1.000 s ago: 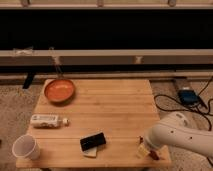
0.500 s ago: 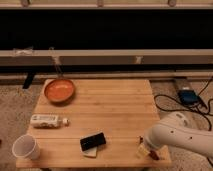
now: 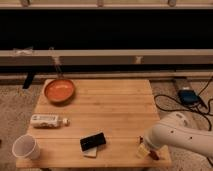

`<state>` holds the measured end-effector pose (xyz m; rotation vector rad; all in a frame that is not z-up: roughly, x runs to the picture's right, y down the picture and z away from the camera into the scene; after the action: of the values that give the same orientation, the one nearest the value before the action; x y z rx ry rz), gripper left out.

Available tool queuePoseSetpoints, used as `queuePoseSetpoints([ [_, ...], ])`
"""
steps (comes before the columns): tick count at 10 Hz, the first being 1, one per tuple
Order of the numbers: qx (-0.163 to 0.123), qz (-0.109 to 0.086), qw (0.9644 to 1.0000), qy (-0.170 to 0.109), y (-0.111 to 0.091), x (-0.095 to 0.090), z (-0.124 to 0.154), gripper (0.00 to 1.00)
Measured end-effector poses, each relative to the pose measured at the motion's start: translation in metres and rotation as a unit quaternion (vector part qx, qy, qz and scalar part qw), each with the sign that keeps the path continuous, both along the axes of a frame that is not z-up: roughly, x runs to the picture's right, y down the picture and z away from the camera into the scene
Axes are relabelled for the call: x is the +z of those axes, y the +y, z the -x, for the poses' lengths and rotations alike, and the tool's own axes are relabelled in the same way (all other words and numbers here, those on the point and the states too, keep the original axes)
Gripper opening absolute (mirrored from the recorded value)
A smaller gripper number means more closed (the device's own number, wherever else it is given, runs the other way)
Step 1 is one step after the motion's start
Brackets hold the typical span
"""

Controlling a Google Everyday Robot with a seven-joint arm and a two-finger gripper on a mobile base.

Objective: Place the eraser in the ceramic cup

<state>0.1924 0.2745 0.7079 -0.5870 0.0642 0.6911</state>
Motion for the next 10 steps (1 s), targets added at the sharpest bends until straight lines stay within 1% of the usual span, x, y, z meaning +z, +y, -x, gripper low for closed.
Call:
queuePoseSetpoints([
  [6, -0.001, 0.000, 1.0000, 0.000, 0.000, 0.000, 0.001, 0.80],
  [7, -0.008, -0.002, 1.0000, -0.004, -0.001, -0.001, 0.002, 0.80],
  [8, -0.027, -0.006, 0.9995, -0.018, -0.003, -0.002, 0.008, 0.80],
  [9, -0.047, -0.010, 0.9982, -0.036, -0.007, -0.001, 0.018, 0.80],
  [10, -0.080, -0.014, 0.9946, -0.064, -0.011, -0.001, 0.039, 0.80],
])
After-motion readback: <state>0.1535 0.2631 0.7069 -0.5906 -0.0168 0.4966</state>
